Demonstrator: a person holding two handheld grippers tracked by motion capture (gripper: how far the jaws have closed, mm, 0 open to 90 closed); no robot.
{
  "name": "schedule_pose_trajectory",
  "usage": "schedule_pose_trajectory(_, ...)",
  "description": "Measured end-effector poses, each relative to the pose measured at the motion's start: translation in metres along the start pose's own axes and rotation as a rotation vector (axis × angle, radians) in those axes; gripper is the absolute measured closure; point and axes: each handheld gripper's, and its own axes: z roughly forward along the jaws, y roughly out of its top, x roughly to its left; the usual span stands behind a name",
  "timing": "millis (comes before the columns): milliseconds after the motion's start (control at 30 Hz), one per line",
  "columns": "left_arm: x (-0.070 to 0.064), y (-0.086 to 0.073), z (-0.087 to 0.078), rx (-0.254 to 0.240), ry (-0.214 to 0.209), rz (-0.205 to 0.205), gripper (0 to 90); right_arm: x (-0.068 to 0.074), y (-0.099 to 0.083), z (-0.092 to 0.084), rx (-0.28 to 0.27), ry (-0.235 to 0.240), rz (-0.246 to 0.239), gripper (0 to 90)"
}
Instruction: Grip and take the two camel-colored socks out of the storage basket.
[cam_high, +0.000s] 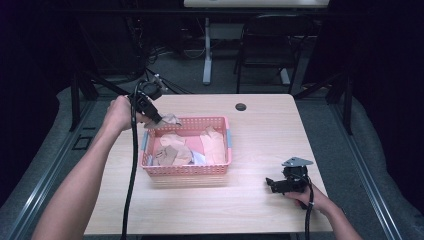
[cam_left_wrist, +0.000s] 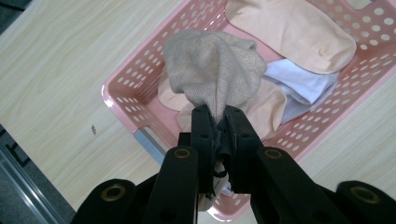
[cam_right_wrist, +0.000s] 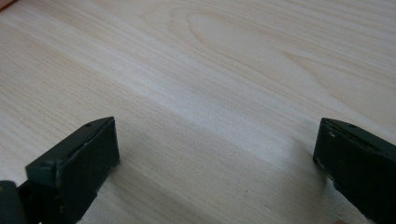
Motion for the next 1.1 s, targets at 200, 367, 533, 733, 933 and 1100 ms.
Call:
schedule_pose_trajectory(200,0.003,-0.003,-0.006,0.004,0.006,-0.003,82.9,0.0,0.0,0.0,-0.001,0.0,0.0,0.0)
schedule_pose_trajectory(367,0.01,-0.011,-0.013,0.003,0.015,-0.02,82.9,0.0,0.0,0.0,-0.001,0.0,0.0,0.0)
schedule_pose_trajectory(533,0.02,-0.022,-0.021,0.005,0.028,-0.042,82.9,0.0,0.0,0.0,0.0,0.0,0.0,0.0)
schedule_pose_trajectory(733,0.033,-0.038,-0.03,0.001,0.033,-0.08,82.9,0.0,0.0,0.0,0.002,-0.003,-0.002,0.0)
schedule_pose_trajectory(933,0.045,-0.054,-0.037,-0.005,0.044,-0.115,82.9,0.0,0.0,0.0,0.0,-0.001,0.0,0.0)
schedule_pose_trajectory(1100,0.056,-0.069,-0.041,-0.002,0.049,-0.146,82.9,0.0,0.0,0.0,-0.001,0.0,0.0,0.0)
